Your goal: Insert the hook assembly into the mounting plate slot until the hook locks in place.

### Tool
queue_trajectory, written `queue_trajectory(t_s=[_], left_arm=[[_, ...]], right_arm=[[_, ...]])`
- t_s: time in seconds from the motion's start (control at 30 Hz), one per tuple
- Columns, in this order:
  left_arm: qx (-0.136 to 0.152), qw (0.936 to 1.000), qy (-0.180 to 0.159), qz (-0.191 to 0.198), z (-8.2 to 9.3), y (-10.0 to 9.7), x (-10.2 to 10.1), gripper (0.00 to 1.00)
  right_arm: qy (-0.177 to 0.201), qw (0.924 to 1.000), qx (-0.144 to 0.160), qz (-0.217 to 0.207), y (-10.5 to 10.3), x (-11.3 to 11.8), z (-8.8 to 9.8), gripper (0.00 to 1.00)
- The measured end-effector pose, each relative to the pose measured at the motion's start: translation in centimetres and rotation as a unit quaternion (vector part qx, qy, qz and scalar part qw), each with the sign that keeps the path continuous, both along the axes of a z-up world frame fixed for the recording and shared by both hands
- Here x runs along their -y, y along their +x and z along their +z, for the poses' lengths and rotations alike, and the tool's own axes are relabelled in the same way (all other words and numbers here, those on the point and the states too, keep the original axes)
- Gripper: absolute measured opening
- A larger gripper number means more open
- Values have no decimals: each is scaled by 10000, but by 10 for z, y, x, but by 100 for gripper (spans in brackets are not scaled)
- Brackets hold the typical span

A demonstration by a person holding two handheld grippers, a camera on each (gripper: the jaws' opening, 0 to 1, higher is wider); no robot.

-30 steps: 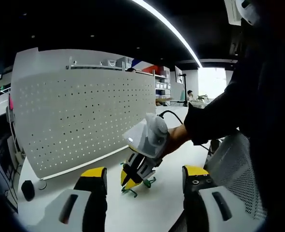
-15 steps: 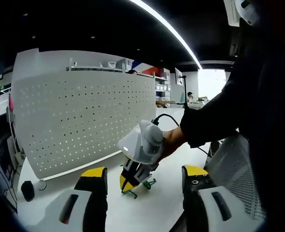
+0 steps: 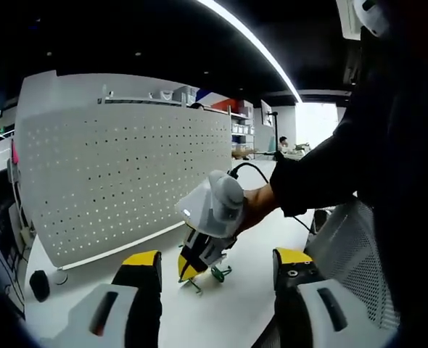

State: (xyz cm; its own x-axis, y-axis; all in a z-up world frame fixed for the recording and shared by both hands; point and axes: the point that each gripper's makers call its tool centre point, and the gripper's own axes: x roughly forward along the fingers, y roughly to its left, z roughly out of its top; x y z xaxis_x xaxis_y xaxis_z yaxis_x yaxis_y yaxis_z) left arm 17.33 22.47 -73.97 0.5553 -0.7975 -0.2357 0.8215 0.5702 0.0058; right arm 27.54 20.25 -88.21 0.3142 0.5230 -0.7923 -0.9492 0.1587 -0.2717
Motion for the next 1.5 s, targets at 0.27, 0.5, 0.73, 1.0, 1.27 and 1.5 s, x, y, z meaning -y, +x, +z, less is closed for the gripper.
queue_trajectory(t_s=[0.27, 0.5, 0.73, 1.0, 1.27, 1.5], left_arm=[[-25, 10000, 43, -12, -2, 0, 0, 63], [-69, 10000, 34, 4, -3, 0, -1, 61], [-92, 9999, 11, 41, -2, 1, -1, 58], [-191, 9997, 41, 117, -4, 2, -2, 51], [169, 9988, 178, 418, 4, 9, -9, 47], [249, 9964, 224, 775, 9, 18, -13, 43]], right_arm=[[149, 9996, 52, -219, 0, 9, 9, 0], [735, 9954, 88, -602, 1, 11, 39, 0], [1357, 9860, 135, -957, -1, 10, 78, 0], [2044, 9697, 37, -1335, -5, 7, 117, 0], [2586, 9528, -175, -1578, -19, -1, 134, 0], [3017, 9377, -372, -1685, -29, -11, 154, 0]])
